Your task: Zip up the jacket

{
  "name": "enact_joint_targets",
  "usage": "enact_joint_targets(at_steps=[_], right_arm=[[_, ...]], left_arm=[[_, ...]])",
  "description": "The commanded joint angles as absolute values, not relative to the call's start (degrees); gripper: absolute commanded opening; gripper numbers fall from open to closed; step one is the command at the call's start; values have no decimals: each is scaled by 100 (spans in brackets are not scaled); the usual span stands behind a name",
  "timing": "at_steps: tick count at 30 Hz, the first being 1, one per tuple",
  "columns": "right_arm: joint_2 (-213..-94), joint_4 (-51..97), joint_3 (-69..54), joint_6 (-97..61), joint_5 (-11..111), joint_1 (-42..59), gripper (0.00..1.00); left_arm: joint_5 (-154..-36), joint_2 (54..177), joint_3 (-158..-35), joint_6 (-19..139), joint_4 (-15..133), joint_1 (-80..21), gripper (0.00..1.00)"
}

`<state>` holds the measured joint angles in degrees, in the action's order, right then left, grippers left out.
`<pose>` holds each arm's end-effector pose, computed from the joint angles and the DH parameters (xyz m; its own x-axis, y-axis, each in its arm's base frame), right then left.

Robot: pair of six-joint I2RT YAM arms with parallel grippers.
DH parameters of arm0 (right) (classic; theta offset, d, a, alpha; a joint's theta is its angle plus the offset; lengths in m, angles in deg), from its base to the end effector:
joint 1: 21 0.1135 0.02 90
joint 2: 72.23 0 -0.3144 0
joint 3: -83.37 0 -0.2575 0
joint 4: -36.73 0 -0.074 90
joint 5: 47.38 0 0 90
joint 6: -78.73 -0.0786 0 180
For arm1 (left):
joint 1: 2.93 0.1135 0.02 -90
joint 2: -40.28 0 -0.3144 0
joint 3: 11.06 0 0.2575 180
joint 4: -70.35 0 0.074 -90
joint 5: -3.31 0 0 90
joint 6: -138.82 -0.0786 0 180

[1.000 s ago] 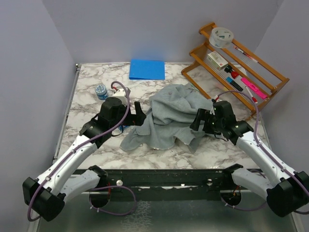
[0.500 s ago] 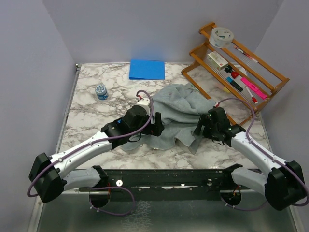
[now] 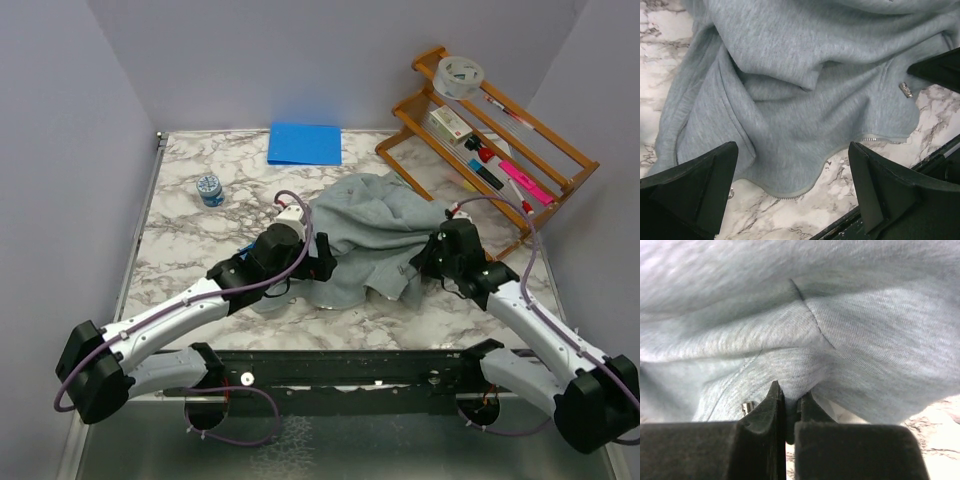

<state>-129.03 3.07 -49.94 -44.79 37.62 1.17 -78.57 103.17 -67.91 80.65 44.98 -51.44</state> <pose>0.1983 0.0734 0.2260 -0.7095 0.3049 -0.6353 0.0890 0.9331 0.3485 0.1821 -0.1892 0.2871 -0.6423 -0.0618 -0.7639 0.3801 0.8398 -0.3876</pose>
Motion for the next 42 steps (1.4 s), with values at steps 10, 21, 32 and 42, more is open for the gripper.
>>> enact_joint_targets(at_steps=[10, 21, 32, 42], right_arm=[[-12323, -768, -1922, -3969, 5319, 126, 0], [-13448, -550, 765, -3973, 6066, 124, 0], [-14517, -1639, 3838, -3231, 7201, 125, 1], [-14577, -2237, 4882, -3184, 8241, 124, 0]], left_arm=[[-7570, 9119, -6970, 6866, 4969, -5167, 99], [-7814, 8165, -6774, 5889, 5635, -5166, 99], [-7328, 7486, -6748, 5467, 6021, -5162, 99], [-6877, 7024, -6774, 5482, 5883, -5163, 99]])
